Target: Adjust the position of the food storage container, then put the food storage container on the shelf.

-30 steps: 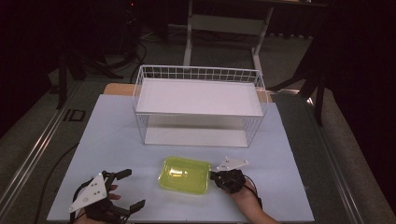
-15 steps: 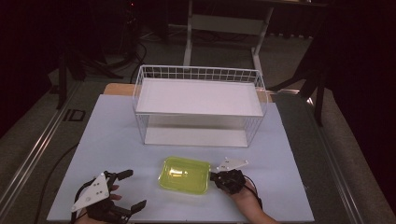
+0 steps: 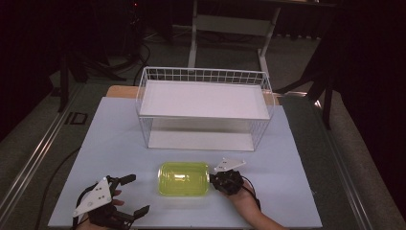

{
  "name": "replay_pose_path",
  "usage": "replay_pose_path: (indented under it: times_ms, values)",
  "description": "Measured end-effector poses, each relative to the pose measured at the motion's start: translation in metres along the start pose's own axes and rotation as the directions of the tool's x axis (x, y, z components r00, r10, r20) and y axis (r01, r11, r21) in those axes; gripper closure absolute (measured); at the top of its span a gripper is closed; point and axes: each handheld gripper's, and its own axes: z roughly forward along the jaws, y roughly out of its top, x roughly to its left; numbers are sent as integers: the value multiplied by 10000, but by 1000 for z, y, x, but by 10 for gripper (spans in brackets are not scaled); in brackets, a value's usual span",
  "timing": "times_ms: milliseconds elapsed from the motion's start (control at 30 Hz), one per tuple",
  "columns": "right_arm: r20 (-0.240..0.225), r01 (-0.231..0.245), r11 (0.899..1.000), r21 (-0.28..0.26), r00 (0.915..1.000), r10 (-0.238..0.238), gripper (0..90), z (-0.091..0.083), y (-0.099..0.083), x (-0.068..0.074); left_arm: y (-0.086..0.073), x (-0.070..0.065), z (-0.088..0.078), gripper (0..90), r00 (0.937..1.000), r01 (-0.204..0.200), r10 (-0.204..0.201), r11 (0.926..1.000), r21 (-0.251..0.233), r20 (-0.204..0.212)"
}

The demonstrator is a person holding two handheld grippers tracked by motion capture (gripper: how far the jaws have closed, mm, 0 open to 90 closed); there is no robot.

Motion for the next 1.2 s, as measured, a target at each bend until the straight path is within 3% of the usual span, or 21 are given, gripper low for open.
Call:
replay_pose_path:
  times_ms: [167, 467, 567, 767, 900, 933, 967, 1067, 1200]
  values:
    - [100, -66, 10000, -33, 9999, 66, 900, -1, -1, 0, 0, 1, 0, 15, 10000, 42, -42, 10000, 16, -66]
    - [801, -178, 9977, -647, 9965, 230, 899, -28, -3, -9, -1, 3, 2, 15, 9996, 196, -195, 9998, 59, -189]
    - [785, -225, 9962, -840, 9965, 292, 877, -35, -3, -8, -2, 3, 4, 15, 9996, 170, -167, 9998, 125, -224]
    - [776, -278, 9902, -1366, 9962, 386, 629, -47, 1, -3, -1, 4, 7, 15, 9993, 181, -171, 9994, 299, -330]
    - [779, -39, 9820, -1890, 9968, 189, 418, -56, 5, 3, 6, 5, 10, 15, 9992, 95, -82, 9994, 345, -398]
    - [779, -39, 9820, -1890, 9968, 189, 418, -56, 5, 3, 6, 5, 10, 15, 9992, 95, -82, 9994, 345, -398]
    - [647, 262, 9842, -1751, 9978, -150, 173, -57, 10, 9, 9, 5, 11, 15, 9993, 24, -12, 9995, 330, -380]
    - [403, 253, 9805, -1949, 9990, -177, 138, -60, 12, 13, 16, 6, 16, 15, 9993, -121, 139, 9986, 512, -356]
    - [732, 405, 9779, -2050, 9970, -259, 125, -64, 17, 22, 24, 8, 23, 15, 9995, -98, 119, 9975, 697, -294]
